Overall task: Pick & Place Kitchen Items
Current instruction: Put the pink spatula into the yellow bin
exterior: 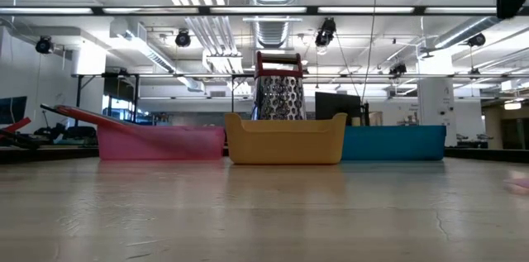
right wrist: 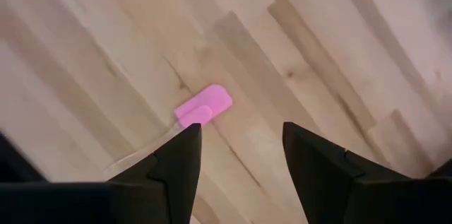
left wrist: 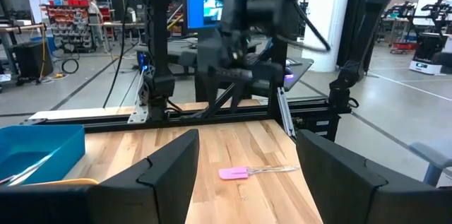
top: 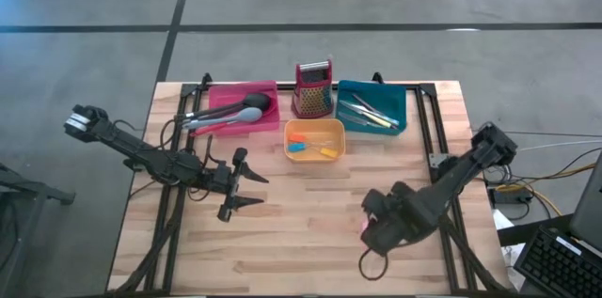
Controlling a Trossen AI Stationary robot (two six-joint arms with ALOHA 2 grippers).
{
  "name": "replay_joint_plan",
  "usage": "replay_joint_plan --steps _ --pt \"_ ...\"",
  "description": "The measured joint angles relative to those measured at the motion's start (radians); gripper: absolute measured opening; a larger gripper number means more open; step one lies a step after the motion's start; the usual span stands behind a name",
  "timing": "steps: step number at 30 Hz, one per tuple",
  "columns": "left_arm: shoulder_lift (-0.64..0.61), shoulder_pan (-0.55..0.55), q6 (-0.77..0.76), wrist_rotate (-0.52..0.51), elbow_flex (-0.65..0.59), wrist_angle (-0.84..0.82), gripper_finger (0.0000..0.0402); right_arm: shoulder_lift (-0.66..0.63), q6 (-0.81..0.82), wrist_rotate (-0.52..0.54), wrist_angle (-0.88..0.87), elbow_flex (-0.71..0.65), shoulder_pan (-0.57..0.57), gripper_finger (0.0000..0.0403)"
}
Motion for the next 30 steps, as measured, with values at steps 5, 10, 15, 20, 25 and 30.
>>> replay_joint_plan --steps 5,10,15,20,25,30 --pt "0.0 0.0 -0.015 0.0 0.0 -0.001 0.0243 0.099 0.04 -0.042 0.02 0.005 0.017 0.0197" --pt "0.0 0.0 -0.028 0.0 -0.001 -0.011 0.0243 0.191 0.039 -0.114 0.053 0.005 0.017 0.0236" --pt "0.0 0.0 -0.03 0.0 -0.002 -0.017 0.0243 0.26 0.022 -0.15 0.1 0.005 0.014 0.0282" --pt "0.0 0.0 -0.056 0.001 -0.002 -0.028 0.0243 0.3 0.01 -0.196 0.116 0.002 -0.005 0.0313" --pt "0.0 0.0 -0.081 0.001 -0.002 -0.043 0.0243 0.312 0.01 -0.222 0.145 -0.015 -0.013 0.0321" --pt "0.0 0.0 -0.083 0.002 -0.002 -0.047 0.0243 0.297 0.035 -0.225 0.255 -0.071 -0.02 0.0302"
